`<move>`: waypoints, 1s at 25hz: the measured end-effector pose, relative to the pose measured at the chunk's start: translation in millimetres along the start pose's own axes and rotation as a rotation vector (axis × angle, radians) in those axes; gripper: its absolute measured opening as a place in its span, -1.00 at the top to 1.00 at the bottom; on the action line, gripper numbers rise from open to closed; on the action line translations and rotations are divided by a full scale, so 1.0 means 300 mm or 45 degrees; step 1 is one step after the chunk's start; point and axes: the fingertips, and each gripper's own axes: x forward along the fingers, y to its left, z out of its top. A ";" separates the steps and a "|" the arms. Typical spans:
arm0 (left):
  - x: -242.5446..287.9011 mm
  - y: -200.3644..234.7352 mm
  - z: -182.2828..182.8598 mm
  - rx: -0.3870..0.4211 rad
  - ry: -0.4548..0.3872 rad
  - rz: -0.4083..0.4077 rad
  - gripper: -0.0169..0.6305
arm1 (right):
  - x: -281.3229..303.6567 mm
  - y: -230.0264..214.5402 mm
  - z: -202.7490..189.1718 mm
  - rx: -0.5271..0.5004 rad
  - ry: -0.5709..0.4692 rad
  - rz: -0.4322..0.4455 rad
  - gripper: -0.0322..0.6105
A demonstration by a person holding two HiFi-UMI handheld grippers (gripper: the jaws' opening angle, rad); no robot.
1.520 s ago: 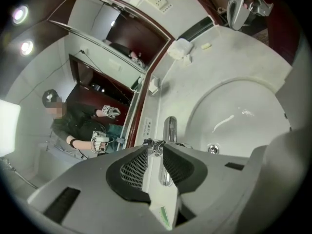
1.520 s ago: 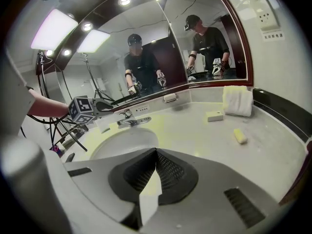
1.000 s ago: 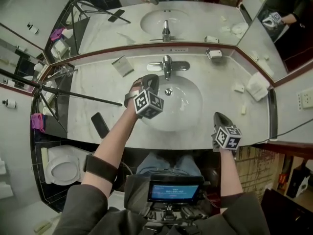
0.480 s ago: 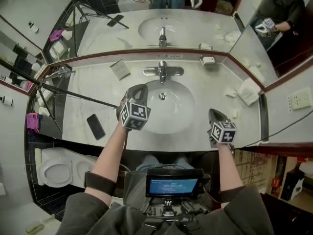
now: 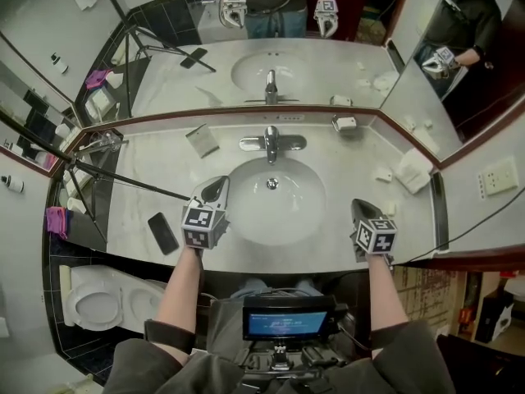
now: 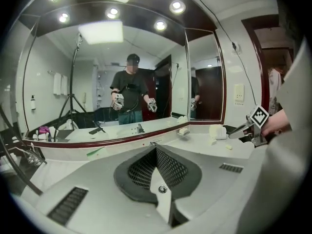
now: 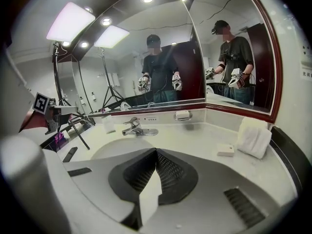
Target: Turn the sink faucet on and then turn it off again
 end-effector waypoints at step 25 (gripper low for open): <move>-0.084 0.027 -0.065 -0.156 -0.102 0.107 0.94 | 0.092 0.129 -0.118 0.135 0.070 0.106 0.85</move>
